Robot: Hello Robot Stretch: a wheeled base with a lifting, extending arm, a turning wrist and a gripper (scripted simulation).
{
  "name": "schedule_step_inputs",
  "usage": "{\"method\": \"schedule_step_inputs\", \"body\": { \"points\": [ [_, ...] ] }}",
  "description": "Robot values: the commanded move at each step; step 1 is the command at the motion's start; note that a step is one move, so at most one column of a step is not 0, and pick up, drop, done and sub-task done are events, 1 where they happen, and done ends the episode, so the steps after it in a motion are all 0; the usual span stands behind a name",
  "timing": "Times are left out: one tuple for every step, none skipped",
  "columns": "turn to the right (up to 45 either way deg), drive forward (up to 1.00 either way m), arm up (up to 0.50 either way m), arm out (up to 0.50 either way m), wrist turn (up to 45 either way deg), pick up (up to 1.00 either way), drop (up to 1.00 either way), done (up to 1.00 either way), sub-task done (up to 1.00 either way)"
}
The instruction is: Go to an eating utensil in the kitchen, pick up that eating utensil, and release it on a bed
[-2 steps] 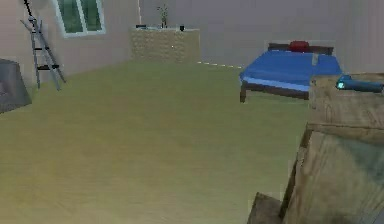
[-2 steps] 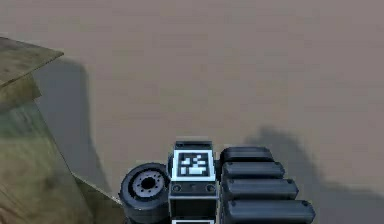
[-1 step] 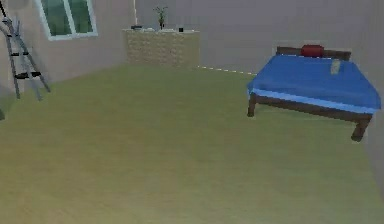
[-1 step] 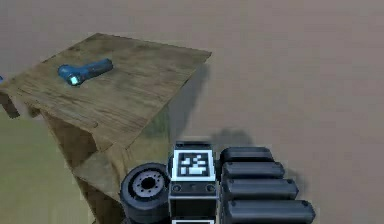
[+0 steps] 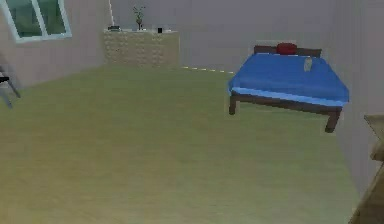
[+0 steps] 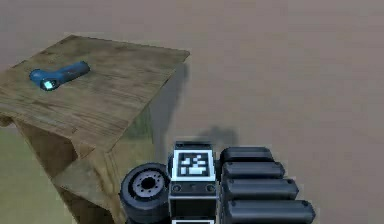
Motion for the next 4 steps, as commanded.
{"method": "schedule_step_inputs", "body": {
  "points": [
    [0.0, 1.0, 0.0, 0.0, 0.0, 0.0, 0.0, 0.0, 0.0],
    [3.0, 0.0, 0.0, 0.0, 0.0, 0.0, 0.0, 0.0, 0.0],
    [0.0, 1.0, 0.0, 0.0, 0.0, 0.0, 0.0, 0.0, 0.0],
    [0.0, 0.75, 0.0, 0.0, 0.0, 0.0, 0.0, 0.0, 0.0]
  ]
}}
